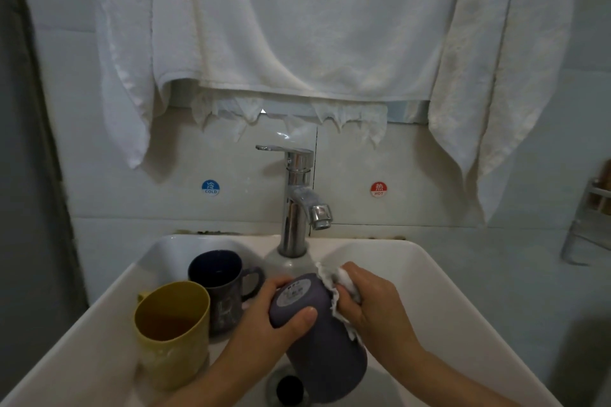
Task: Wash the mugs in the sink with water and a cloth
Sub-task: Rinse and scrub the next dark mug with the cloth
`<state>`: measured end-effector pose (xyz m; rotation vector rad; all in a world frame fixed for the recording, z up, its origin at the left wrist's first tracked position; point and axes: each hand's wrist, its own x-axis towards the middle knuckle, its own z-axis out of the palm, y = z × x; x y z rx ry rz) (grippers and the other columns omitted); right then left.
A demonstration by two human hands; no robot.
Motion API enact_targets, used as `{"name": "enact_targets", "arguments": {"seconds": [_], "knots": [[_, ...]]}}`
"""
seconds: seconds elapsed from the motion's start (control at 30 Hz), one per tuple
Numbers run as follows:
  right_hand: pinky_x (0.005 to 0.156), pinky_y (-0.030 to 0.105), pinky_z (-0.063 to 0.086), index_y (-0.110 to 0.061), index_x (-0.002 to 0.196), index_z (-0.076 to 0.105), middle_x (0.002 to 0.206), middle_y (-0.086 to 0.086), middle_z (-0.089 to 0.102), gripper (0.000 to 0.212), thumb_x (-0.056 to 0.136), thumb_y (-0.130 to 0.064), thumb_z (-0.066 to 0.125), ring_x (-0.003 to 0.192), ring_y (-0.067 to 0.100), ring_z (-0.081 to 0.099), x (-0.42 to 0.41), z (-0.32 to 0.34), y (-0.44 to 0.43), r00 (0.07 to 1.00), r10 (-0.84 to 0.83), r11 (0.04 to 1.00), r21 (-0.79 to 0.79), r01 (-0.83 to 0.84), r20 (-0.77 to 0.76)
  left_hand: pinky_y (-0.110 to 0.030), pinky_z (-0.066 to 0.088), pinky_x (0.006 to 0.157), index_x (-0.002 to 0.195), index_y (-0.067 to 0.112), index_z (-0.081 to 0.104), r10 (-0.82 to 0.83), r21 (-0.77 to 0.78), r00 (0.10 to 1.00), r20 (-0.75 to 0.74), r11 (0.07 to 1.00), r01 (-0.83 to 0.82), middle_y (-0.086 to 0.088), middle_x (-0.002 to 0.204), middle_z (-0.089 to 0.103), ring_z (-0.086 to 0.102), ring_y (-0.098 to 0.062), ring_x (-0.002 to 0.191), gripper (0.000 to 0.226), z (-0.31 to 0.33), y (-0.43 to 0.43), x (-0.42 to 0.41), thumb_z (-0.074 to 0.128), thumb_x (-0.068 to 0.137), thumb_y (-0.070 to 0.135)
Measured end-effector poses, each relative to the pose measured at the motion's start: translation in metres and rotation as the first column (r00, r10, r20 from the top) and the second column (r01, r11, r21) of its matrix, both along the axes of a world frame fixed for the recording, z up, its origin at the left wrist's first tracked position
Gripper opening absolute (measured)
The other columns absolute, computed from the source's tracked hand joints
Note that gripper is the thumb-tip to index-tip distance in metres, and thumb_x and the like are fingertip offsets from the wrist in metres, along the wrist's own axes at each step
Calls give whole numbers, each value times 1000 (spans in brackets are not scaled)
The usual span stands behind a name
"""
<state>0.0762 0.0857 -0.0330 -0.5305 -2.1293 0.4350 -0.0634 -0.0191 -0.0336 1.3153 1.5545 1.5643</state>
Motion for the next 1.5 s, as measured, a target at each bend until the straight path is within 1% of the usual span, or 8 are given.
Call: {"name": "enact_targets", "arguments": {"seconds": [0.23, 0.4, 0.63, 0.83, 0.93, 1.07, 1.23, 1.5], "knots": [[58, 12, 33, -35, 67, 35, 61, -15, 46, 21, 77, -53, 35, 64, -3, 48, -3, -3, 1, 999, 32, 999, 3, -32, 30, -17, 50, 79, 100, 39, 47, 4, -134, 983, -184, 991, -30, 22, 105, 54, 53, 6, 95, 40, 5, 2, -7, 73, 70, 44], [71, 9, 42, -35, 99, 54, 92, -20, 62, 36, 85, -64, 39, 82, 0, 60, 3, -4, 5, 982, 146, 976, -143, -162, -116, -33, 54, 84, 103, 35, 50, 80, -85, 991, -105, 992, -89, 11, 109, 58, 56, -6, 101, 36, 5, 5, -15, 73, 76, 31], [68, 17, 39, -35, 87, 36, 81, -10, 52, 17, 93, -50, 42, 70, 7, 51, 7, 5, 7, 989, -44, 998, -37, 50, 144, -22, 55, 64, 119, 26, 41, 22, -152, 999, -27, 988, -26, 3, 117, 50, 54, -9, 97, 45, 7, 6, -7, 66, 82, 27], [63, 14, 40, -17, 98, 54, 83, -1, 61, 75, 85, -76, 9, 73, 10, 58, 3, 14, 8, 978, -156, 939, 329, 104, 137, -30, 58, 70, 117, 33, 34, -53, -316, 990, 128, 944, 91, 6, 123, 43, 54, -14, 103, 46, 11, 2, -4, 60, 81, 45], [91, 13, 43, -34, 132, 42, 123, -21, 51, 74, 83, -78, 9, 113, -4, 49, 5, 9, 15, 990, -61, 960, 279, 23, 129, -26, 57, 65, 106, 30, 43, -63, -276, 993, 100, 957, 88, 4, 122, 51, 59, -10, 96, 37, 3, 1, -8, 68, 79, 35], [65, 29, 50, -28, 89, 55, 78, -3, 61, 51, 84, -70, 27, 72, 14, 60, 13, 9, 18, 968, -54, 982, -186, 7, -245, -19, 49, 80, 122, 29, 34, -20, -161, 973, -232, 987, -18, 9, 118, 48, 53, -10, 108, 67, -3, 2, -14, 78, 71, 28], [88, 16, 34, -27, 116, 60, 115, -8, 55, 57, 84, -60, 26, 111, 7, 42, 10, 8, 11, 980, -88, 995, 70, 77, 177, -12, 48, 76, 113, 35, 32, -4, -8, 958, -287, 1000, 2, 19, 113, 45, 53, 0, 103, 73, -6, 0, -13, 84, 64, 18], [93, 14, 27, -39, 127, 55, 133, -12, 50, 41, 92, -50, 35, 117, 5, 34, -7, 16, -23, 933, 149, 943, 238, -234, 326, -5, 45, 73, 106, 35, 35, -31, 72, 953, -300, 996, 56, 17, 106, 49, 53, 15, 94, 72, -8, -3, -4, 85, 60, 13]]}}
